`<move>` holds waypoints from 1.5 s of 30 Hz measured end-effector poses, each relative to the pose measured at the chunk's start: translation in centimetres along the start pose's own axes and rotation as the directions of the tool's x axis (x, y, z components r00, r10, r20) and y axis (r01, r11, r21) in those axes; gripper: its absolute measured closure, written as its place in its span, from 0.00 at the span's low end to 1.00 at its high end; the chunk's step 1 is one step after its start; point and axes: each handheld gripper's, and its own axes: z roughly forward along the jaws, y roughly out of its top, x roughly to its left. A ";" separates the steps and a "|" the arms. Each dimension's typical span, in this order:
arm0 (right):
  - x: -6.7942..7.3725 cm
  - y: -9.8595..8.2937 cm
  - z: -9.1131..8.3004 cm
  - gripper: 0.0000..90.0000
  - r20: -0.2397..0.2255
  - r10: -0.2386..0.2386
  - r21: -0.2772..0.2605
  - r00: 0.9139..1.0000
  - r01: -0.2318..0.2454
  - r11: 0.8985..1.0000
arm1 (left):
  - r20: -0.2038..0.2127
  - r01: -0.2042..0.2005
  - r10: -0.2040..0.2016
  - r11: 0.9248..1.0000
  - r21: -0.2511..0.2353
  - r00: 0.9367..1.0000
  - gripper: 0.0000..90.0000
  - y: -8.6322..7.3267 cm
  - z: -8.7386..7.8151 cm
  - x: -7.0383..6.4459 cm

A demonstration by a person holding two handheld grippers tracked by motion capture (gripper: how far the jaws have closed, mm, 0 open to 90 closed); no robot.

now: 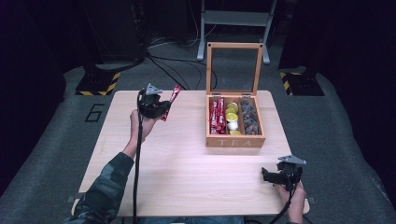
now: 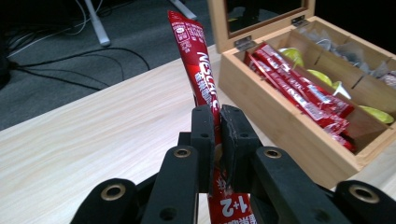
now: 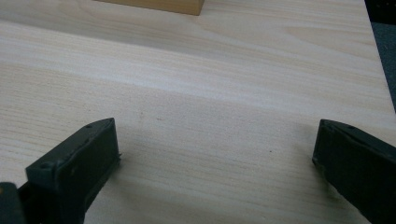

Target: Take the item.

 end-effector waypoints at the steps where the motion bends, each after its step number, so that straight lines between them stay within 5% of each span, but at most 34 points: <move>1: 0.0 0.0 0.0 0.00 0.000 0.000 0.000 1.000 0.000 1.000 | -0.009 0.005 -0.005 1.000 0.000 1.000 0.93 -0.2 -0.2 0.4; 19: 0.0 0.0 0.0 0.00 0.000 0.001 0.000 1.000 -0.001 1.000 | -0.099 0.071 -0.070 0.997 0.012 0.993 0.93 -2.7 -2.0 5.0; 32: 0.0 0.0 0.0 0.00 0.000 0.000 0.000 1.000 0.000 1.000 | -0.168 0.161 -0.152 0.986 0.039 0.974 0.93 -5.7 -2.1 8.8; 45: 0.0 0.0 0.0 0.00 0.000 0.000 0.000 1.000 0.000 1.000 | -0.217 0.266 -0.247 0.962 0.061 0.944 0.93 -8.5 -1.0 12.3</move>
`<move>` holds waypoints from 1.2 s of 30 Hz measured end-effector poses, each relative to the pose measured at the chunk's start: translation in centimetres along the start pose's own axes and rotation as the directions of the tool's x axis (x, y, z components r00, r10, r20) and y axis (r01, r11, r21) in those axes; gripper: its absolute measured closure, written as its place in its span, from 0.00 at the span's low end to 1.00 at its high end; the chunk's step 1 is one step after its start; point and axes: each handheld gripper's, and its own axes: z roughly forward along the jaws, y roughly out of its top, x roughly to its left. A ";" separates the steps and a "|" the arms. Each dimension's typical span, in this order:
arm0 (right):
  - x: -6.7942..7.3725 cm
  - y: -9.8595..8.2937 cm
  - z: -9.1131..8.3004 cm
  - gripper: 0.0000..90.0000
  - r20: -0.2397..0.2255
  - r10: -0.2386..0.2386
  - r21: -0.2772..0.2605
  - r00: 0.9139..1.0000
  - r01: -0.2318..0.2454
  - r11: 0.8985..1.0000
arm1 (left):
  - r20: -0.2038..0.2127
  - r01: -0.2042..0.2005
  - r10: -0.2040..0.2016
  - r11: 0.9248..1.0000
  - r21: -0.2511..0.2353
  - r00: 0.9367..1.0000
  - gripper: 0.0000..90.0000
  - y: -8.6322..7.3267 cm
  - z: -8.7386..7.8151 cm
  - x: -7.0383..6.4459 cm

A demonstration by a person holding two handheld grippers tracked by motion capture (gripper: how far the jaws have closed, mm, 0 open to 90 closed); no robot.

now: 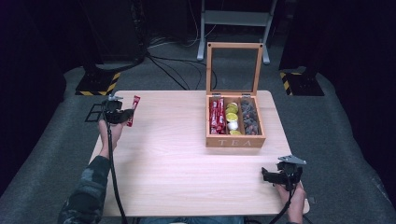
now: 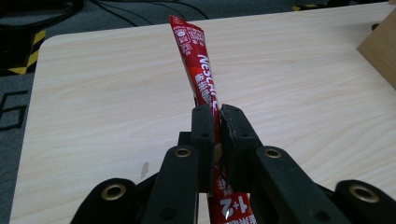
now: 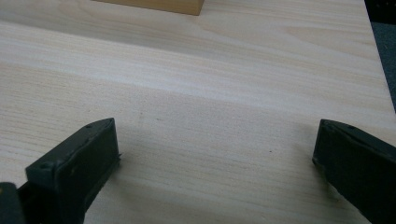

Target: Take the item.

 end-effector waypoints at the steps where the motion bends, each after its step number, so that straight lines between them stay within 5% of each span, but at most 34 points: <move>1: 0.0 0.0 0.0 0.00 0.000 0.000 0.000 1.000 0.000 1.000 | -0.002 0.007 -0.007 1.000 0.001 1.000 0.93 -0.1 0.2 0.2; 20: 0.0 0.0 0.0 0.00 0.002 0.001 0.000 1.000 -0.001 1.000 | -0.065 0.061 -0.057 0.996 0.059 0.996 0.93 -3.5 4.0 4.2; 23: 0.0 0.0 0.0 0.00 0.001 0.001 0.001 1.000 -0.001 1.000 | -0.071 0.043 -0.037 0.995 0.089 0.997 0.93 -3.8 4.5 4.6; 36: 0.0 0.0 0.0 0.00 0.001 0.001 0.001 1.000 -0.001 1.000 | -0.119 0.013 -0.003 0.996 0.083 0.993 0.92 -4.0 6.2 4.7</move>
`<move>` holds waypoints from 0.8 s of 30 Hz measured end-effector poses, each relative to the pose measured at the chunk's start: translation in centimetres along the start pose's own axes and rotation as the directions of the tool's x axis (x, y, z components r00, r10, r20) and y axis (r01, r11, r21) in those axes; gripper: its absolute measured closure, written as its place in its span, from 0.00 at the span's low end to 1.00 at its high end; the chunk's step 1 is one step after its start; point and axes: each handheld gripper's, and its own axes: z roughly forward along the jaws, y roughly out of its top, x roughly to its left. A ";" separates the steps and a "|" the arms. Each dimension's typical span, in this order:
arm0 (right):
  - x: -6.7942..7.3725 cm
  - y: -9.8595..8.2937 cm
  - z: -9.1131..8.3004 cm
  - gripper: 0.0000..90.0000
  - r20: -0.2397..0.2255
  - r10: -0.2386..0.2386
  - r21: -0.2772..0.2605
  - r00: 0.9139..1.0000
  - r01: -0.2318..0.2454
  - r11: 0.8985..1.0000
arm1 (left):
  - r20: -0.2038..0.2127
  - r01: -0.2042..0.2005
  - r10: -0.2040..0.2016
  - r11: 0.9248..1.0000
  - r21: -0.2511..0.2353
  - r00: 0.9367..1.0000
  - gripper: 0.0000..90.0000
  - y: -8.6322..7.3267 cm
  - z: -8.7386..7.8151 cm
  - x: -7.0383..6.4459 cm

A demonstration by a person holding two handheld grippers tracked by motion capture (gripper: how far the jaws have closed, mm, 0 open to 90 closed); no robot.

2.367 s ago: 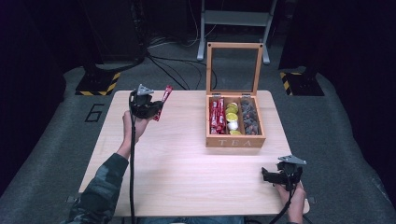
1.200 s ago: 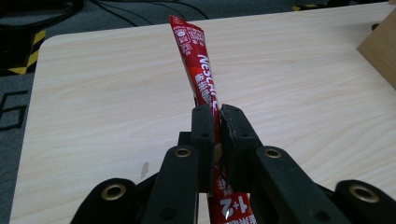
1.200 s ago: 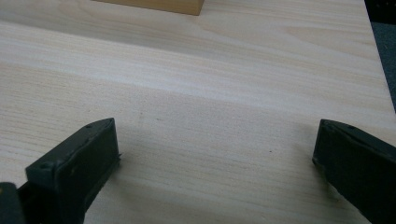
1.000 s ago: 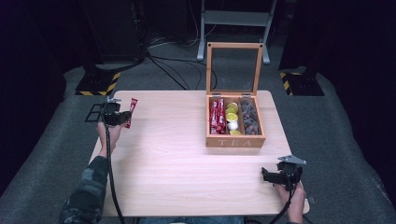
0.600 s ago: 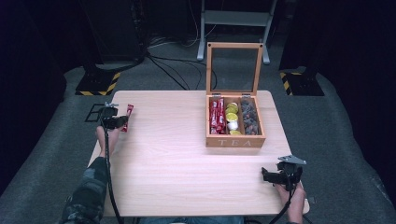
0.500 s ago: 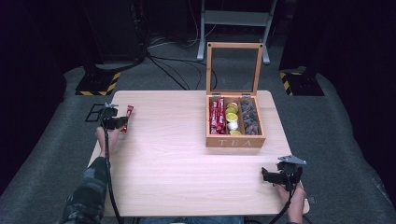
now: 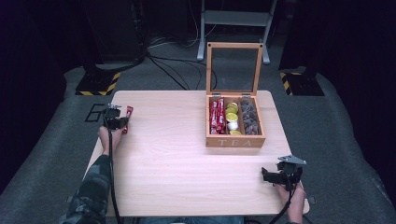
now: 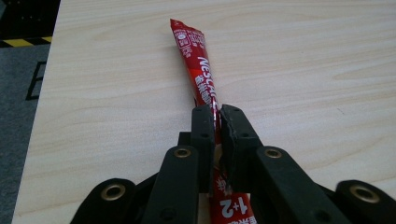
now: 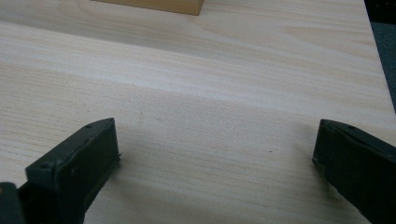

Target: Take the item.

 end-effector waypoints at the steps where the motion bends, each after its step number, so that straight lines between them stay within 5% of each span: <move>1: 0.0 0.0 0.0 0.00 0.000 0.000 0.000 1.000 0.000 1.000 | 0.001 0.000 0.000 1.000 0.000 1.000 0.92 0.0 0.0 0.0; 5: 0.0 0.0 0.0 0.00 0.000 0.000 0.000 1.000 0.000 1.000 | 0.009 0.002 -0.002 1.000 -0.008 1.000 0.87 0.0 -0.2 0.1; 22: 0.0 0.0 0.0 0.00 0.000 0.000 0.000 1.000 0.000 1.000 | 0.080 0.045 -0.042 0.998 -0.037 0.996 0.26 0.5 -2.2 0.4; 24: 0.0 0.0 0.0 0.00 0.001 0.001 -0.001 1.000 -0.001 1.000 | 0.114 0.055 -0.051 0.998 -0.035 0.992 0.22 0.6 -3.1 0.4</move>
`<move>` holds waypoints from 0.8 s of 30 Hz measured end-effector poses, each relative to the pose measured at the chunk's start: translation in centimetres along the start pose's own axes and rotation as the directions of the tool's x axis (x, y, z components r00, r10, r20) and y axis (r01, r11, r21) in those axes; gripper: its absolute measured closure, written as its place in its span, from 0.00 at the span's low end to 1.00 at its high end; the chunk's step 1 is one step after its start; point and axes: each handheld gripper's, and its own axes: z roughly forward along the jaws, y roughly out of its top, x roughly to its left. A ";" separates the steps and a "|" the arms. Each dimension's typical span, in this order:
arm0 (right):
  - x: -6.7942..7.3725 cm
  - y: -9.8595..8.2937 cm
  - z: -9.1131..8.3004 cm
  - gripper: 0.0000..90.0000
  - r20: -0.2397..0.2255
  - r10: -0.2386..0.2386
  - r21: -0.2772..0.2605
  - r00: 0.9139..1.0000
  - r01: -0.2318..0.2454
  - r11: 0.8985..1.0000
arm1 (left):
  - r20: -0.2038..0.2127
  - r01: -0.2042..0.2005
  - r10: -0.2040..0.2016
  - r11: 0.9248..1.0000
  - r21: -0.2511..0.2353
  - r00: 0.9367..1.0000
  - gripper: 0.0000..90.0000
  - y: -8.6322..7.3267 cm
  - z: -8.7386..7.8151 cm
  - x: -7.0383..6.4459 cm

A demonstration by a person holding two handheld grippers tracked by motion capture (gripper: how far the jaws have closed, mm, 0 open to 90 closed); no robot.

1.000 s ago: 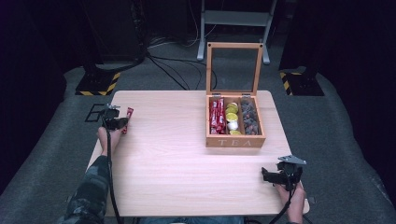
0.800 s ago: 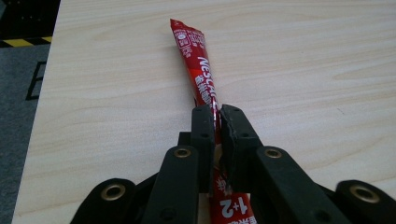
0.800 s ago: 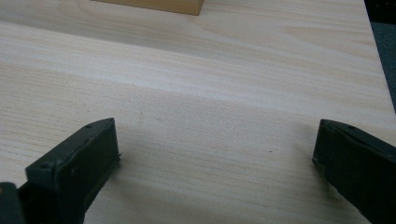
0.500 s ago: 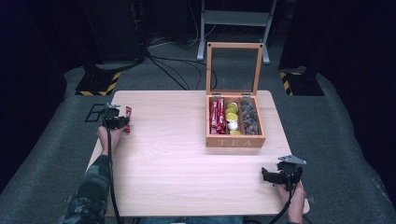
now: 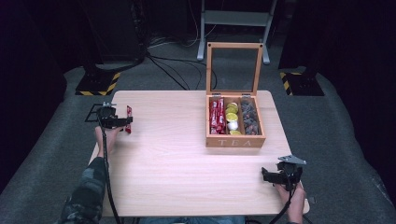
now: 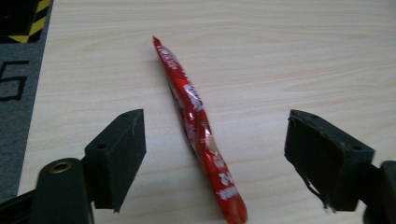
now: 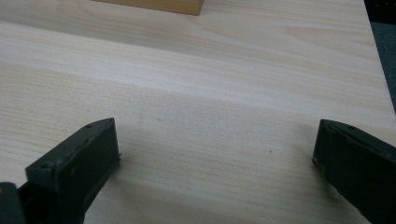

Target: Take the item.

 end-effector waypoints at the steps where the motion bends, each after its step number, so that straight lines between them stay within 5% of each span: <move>1: 0.0 0.0 0.0 0.00 -0.001 -0.001 0.001 1.000 0.001 1.000 | 0.010 -0.004 0.004 1.000 -0.002 1.000 0.19 0.0 -0.3 -0.1; 12: 0.0 0.0 0.0 0.00 0.001 0.001 0.000 1.000 -0.001 1.000 | 0.051 -0.059 0.062 0.997 -0.050 0.997 0.12 -1.5 -4.4 -2.0; 24: 0.0 0.0 0.0 0.00 0.001 0.001 0.001 1.000 -0.001 1.000 | 0.079 -0.164 0.171 0.982 -0.091 0.982 0.09 -4.3 -9.3 -4.7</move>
